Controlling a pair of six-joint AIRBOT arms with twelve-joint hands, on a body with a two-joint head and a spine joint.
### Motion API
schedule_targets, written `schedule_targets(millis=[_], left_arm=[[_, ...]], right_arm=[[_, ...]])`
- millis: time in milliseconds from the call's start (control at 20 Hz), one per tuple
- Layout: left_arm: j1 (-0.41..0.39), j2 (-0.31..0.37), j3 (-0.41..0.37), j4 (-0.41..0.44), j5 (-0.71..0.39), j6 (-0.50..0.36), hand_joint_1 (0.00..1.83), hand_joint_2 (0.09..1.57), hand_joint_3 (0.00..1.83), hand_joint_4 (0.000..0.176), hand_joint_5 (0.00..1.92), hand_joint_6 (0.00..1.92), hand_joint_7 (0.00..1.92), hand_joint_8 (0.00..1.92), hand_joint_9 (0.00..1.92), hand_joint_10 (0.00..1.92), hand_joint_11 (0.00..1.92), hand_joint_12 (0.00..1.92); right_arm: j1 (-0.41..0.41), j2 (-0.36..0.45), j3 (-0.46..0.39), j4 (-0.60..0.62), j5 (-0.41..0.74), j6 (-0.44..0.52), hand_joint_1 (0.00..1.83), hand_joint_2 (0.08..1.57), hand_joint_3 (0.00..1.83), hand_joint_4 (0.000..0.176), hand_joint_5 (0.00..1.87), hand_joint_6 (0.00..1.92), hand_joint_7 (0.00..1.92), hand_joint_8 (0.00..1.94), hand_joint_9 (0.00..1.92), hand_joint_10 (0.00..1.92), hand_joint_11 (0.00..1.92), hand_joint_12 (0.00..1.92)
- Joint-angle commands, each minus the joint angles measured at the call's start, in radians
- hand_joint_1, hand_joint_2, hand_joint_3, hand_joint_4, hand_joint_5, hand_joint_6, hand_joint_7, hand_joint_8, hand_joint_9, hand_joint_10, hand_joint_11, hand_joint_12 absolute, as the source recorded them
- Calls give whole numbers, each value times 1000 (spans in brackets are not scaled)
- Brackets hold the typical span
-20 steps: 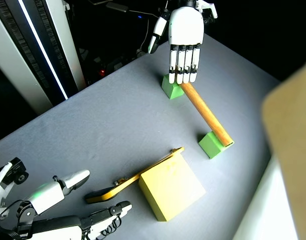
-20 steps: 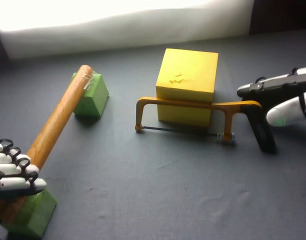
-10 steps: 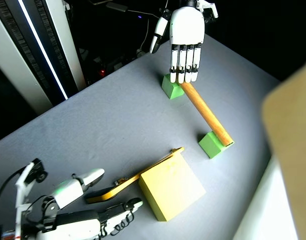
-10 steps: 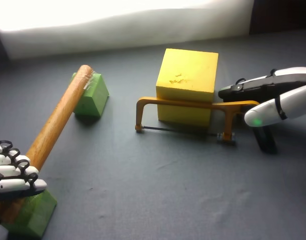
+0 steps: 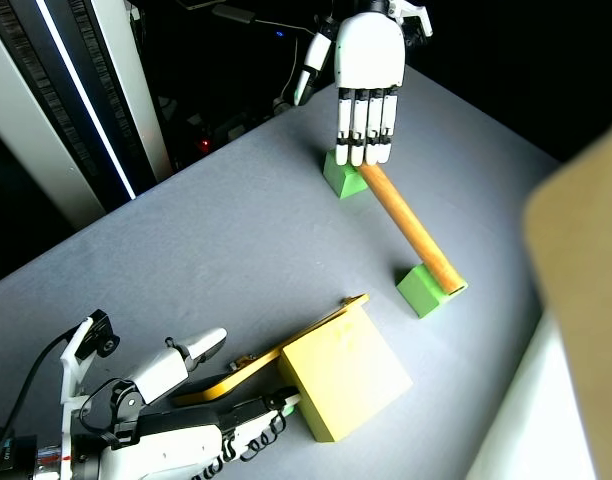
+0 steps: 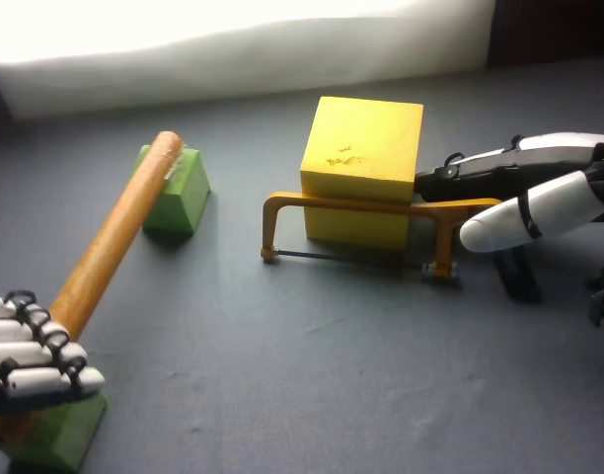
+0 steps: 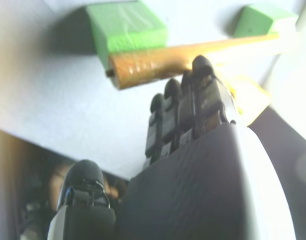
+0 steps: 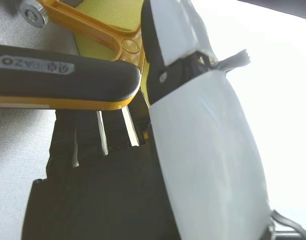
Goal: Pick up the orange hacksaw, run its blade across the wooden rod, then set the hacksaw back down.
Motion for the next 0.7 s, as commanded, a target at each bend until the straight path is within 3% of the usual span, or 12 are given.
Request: schedule_targets(millis=[0, 150, 250, 450, 550, 650], left_arm=[[-7, 9, -2, -13, -49, 0, 0, 1206, 4, 0, 114, 3, 114, 2, 69, 0, 0, 234], [-6, 11, -3, -13, -49, 0, 0, 1196, 0, 0, 147, 7, 146, 5, 101, 4, 0, 322], [-5, 11, -2, -13, -49, 0, 0, 1201, 0, 0, 124, 2, 124, 2, 75, 1, 0, 227], [-4, 11, 1, -13, -47, 0, 0, 1206, 1, 0, 128, 5, 125, 3, 79, 2, 0, 242], [-3, 11, 0, -13, -41, -2, 0, 1205, 0, 0, 128, 2, 132, 3, 82, 2, 0, 266], [-1, 10, 0, -13, -33, -7, 0, 1204, 1, 0, 133, 1, 140, 2, 97, 3, 0, 295]], right_arm=[[5, -18, -1, 27, -5, -4, 946, 1062, 0, 0, 187, 1, 153, 1, 169, 1, 0, 687], [4, -24, -1, 27, -6, -37, 919, 1069, 3, 0, 171, 0, 133, 1, 154, 0, 0, 643], [4, -24, -1, 27, -5, -49, 921, 1069, 1, 0, 167, 3, 135, 3, 157, 2, 0, 632], [4, -26, -1, 27, -9, -61, 923, 1071, 0, 0, 189, 4, 166, 6, 185, 7, 0, 696], [5, -26, -1, 27, -11, -61, 922, 1091, 3, 0, 274, 7, 266, 5, 288, 11, 0, 920], [10, -27, -2, 27, -16, -61, 1043, 1148, 5, 0, 454, 16, 454, 9, 493, 23, 177, 973]])
